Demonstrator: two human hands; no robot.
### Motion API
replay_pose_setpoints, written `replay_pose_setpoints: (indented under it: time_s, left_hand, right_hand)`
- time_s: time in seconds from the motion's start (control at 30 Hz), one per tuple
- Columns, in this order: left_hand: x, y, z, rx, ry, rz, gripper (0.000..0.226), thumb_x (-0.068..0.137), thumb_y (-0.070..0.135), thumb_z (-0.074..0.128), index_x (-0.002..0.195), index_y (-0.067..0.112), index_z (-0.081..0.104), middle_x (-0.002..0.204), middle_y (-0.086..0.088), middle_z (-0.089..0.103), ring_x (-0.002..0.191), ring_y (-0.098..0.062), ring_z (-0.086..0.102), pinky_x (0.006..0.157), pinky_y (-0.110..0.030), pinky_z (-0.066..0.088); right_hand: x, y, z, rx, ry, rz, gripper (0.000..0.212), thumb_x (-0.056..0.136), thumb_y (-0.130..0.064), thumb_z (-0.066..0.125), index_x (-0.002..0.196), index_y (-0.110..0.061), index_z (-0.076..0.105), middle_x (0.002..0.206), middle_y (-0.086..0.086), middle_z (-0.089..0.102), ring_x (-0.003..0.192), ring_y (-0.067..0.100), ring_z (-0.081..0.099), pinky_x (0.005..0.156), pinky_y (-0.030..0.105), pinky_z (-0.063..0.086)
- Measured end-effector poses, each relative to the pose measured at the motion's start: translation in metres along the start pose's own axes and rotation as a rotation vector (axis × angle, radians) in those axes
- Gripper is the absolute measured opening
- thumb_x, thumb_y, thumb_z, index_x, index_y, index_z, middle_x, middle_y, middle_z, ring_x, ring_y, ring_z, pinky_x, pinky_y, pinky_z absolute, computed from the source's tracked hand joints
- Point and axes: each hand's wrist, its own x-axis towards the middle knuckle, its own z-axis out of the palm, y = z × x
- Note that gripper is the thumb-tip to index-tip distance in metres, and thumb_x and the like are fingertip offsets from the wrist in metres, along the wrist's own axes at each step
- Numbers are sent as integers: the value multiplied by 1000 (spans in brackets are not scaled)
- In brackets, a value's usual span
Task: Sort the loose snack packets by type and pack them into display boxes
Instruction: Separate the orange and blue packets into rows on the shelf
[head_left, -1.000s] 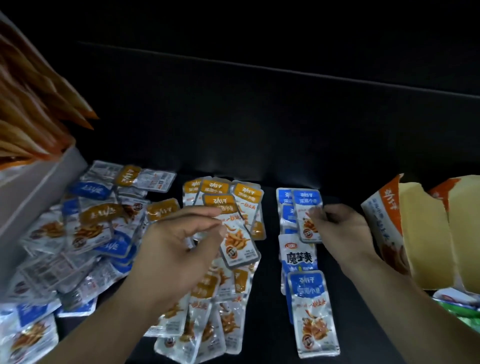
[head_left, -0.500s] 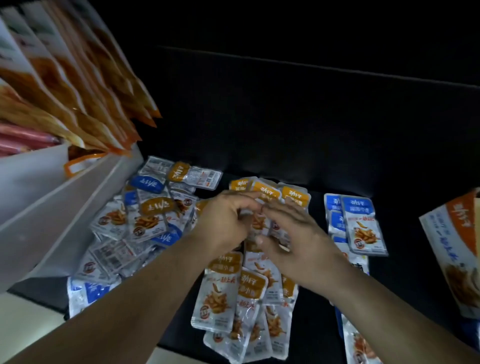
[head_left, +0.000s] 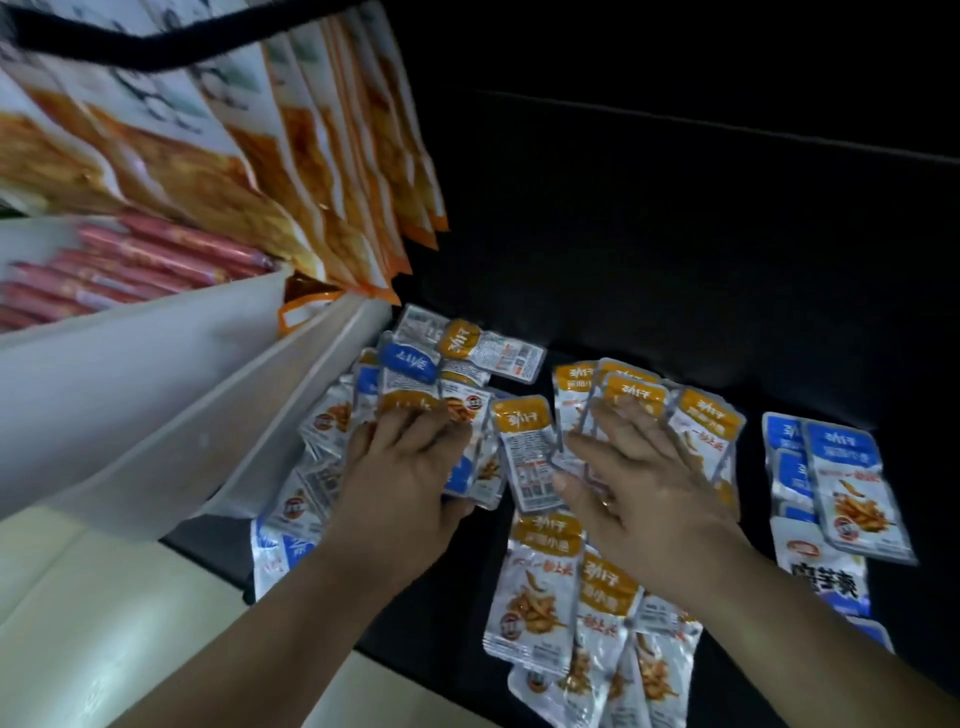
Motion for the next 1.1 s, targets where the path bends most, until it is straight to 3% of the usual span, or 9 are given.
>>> replay_pose_setpoints:
  time_s: [0.1,0.2,0.37,0.5,0.63,0.8,0.9,1.0,1.1]
  left_hand:
    - [-1,0,1,47,49,22,63,68,53,83,123,27,70,136,9,59,129,-27,51,93,-47,35]
    - [-5,-5,1,75,77,55,48,74,53,77,114,27,73,130,9,60,125,-28,54,91,-48,33]
    - [0,10,-10,102,120,6,38,74,52,70,98,23,76,130,1,62,125,-30,52,92,-48,35]
    - [16,42,-16,-217,111,-82,35,87,60,56,83,25,62,82,5,65,84,-21,62,72,-34,48]
    - [31,62,-13,-327,-73,-226,33,89,55,62,101,24,56,81,3,67,78,-20,67,63,-31,54]
    - [43,72,-5,-616,-99,-433,30,83,19,72,108,25,55,76,10,62,77,-14,66,64,-30,53]
    - [46,74,-3,-842,25,-435,33,79,10,67,111,13,59,65,8,63,60,-4,64,54,-32,56]
    - [43,78,-9,-773,165,-308,7,86,15,62,92,18,61,59,5,57,50,-10,57,47,-34,49]
    - [39,97,-11,-586,215,-95,6,87,16,58,83,20,59,69,7,51,56,-10,48,50,-29,38]
  right_hand:
    - [4,-7,3,-24,-176,29,88,79,-81,-9,156,-54,25,171,-15,-7,151,10,-32,125,42,-18]
    - [6,-5,7,-66,-216,50,90,77,-82,-14,156,-56,22,171,-14,-12,149,13,-38,124,49,-20]
    - [8,-19,10,-75,-102,0,76,89,-70,4,149,-45,44,171,-8,15,158,18,-9,127,45,-10]
    - [5,-14,7,-66,-125,51,57,97,-57,27,151,-46,40,170,-11,16,159,16,-2,128,42,-1]
    - [2,3,0,6,-217,76,53,102,-54,39,153,-57,26,165,-30,-4,154,-2,-11,128,31,10]
    - [6,9,-2,81,-280,87,52,105,-55,36,155,-54,23,161,-35,-6,150,-10,-15,128,28,7]
    - [6,5,-12,203,-234,109,53,105,-50,40,154,-57,22,150,-44,9,151,-9,10,123,24,21]
    - [0,6,-20,507,-76,164,55,104,-29,51,145,-62,36,134,-40,43,115,-15,55,88,19,54]
    - [-9,15,-17,572,258,151,51,102,-18,52,145,-46,49,144,-24,50,120,-21,46,95,13,43]
